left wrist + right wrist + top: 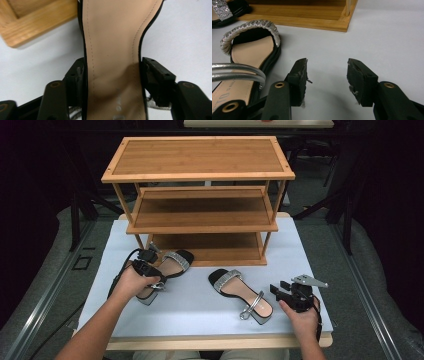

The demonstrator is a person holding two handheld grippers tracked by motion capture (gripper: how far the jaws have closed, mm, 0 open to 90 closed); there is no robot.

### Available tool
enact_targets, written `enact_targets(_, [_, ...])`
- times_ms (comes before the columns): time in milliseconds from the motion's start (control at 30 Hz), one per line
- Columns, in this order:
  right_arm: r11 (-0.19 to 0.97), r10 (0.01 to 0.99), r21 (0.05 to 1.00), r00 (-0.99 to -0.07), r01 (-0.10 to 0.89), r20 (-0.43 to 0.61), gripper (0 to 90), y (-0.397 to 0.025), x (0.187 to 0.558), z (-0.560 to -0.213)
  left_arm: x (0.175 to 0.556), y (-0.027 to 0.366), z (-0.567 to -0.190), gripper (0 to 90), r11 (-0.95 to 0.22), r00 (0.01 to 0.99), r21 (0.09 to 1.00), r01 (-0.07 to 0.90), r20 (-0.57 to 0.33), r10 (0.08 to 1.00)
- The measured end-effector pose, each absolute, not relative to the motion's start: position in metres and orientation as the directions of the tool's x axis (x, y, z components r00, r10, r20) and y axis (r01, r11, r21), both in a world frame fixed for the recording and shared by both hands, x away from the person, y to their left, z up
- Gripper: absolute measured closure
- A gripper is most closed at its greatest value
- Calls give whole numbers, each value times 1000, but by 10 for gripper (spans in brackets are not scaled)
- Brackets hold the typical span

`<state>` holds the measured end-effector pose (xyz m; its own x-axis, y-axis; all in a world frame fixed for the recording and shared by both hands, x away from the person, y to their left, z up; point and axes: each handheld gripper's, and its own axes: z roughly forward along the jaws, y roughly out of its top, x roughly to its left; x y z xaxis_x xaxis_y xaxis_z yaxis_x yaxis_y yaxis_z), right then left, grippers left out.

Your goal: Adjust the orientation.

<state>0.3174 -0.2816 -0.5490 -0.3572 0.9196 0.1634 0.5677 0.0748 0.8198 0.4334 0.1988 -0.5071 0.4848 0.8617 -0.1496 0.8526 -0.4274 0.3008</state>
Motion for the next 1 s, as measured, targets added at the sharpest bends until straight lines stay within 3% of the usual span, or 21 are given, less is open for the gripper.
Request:
enact_targets(533, [70, 921, 820, -352, 567, 165, 490, -281, 317, -549, 387, 239, -440, 380, -466, 574, 456, 758, -128, 809])
enact_targets(1000, [55, 921, 824, -347, 563, 175, 490, -282, 318, -549, 345, 262, -469, 336, -476, 627, 528, 703, -144, 766])
